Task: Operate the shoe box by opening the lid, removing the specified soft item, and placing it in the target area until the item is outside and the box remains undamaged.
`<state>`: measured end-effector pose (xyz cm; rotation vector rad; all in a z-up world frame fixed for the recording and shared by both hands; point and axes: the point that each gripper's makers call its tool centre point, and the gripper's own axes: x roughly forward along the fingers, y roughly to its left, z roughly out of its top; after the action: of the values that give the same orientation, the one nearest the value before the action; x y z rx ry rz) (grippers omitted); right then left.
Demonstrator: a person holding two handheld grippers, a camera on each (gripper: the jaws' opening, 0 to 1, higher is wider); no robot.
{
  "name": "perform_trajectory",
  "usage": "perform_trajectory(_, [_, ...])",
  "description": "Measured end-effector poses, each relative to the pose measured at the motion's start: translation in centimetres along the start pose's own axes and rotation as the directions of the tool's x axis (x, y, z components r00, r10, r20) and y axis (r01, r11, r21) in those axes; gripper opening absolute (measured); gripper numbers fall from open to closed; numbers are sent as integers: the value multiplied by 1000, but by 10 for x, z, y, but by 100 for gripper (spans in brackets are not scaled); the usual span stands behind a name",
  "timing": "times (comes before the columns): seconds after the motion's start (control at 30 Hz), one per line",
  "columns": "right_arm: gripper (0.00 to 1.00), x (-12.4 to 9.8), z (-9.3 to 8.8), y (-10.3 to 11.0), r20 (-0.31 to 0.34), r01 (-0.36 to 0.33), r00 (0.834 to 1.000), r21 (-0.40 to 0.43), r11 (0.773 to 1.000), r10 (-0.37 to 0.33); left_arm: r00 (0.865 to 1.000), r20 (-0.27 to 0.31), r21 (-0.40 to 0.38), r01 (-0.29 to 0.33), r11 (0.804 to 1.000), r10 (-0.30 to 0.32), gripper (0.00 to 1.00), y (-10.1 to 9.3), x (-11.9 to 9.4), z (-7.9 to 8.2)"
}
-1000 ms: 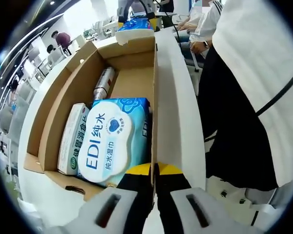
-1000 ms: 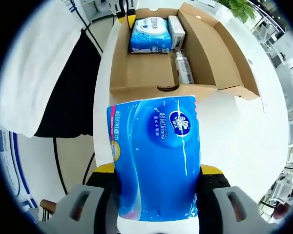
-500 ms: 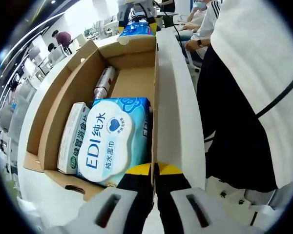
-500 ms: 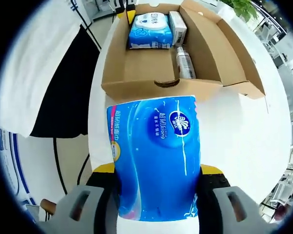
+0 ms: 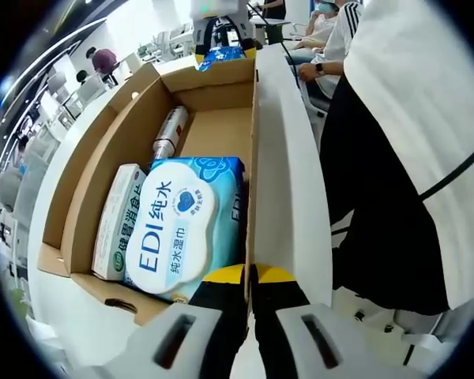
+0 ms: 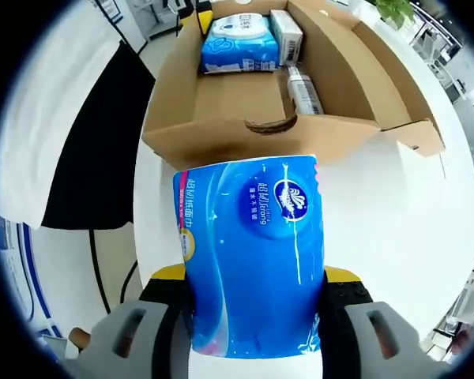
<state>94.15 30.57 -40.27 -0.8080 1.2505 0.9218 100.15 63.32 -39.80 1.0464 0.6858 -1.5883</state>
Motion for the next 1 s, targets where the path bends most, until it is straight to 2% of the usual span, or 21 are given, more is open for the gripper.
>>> perform_trajectory(0.1, [62, 2, -1, -1, -9, 10, 1000, -23, 1000, -10, 1000, 0, -1, -1, 1000, 1, 2, 0, 0, -1])
perform_trajectory(0.23, [63, 4, -1, -6, -6, 12, 1000, -10, 1000, -12, 1000, -2, -3, 2, 1000, -2, 2, 1, 1, -2])
perform_trajectory(0.8, [64, 17, -11, -7, -36, -65, 997, 1, 998, 65, 1000, -8, -17, 2, 1000, -2, 2, 0, 1, -1])
perform_trajectory(1.0, [70, 17, -9, -6, -21, -62, 998, 0, 998, 62, 1000, -6, -16, 3, 1000, -3, 2, 0, 1, -1])
